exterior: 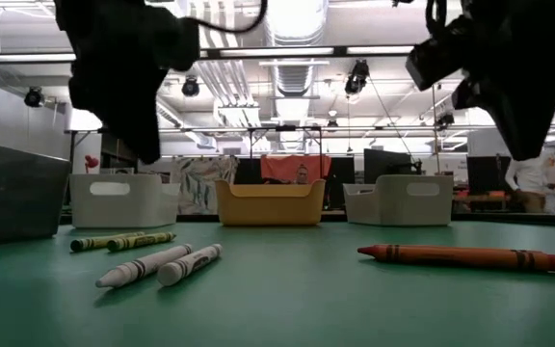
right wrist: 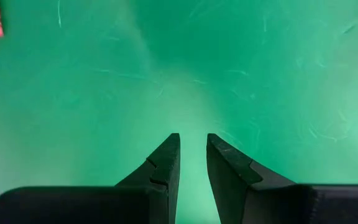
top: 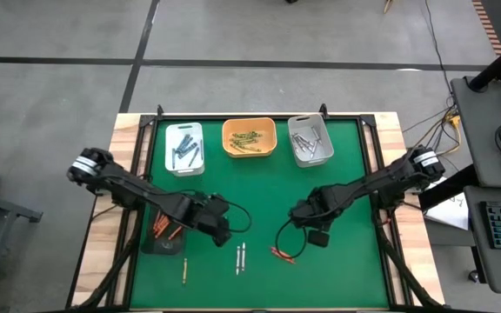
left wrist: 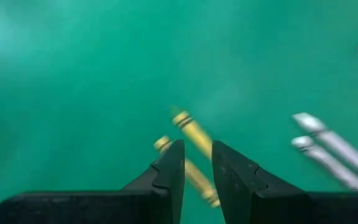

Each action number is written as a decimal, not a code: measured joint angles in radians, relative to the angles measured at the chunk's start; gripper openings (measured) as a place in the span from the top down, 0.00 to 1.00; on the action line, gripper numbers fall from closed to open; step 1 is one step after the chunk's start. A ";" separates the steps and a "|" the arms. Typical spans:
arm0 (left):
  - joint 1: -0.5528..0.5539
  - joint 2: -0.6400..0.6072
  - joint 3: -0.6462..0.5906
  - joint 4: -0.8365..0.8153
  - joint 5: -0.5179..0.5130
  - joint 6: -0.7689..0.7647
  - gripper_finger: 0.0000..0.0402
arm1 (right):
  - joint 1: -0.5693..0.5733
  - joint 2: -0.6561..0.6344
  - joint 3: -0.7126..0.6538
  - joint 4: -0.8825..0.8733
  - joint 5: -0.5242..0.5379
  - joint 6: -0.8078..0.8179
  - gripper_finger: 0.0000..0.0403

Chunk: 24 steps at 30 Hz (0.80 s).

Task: Sort crayons
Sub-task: Put the green crayon into the yellow bin

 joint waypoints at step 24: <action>-0.044 0.249 0.108 -0.208 -0.013 -0.143 0.65 | 0.067 -0.008 -0.157 0.014 -0.002 0.039 0.83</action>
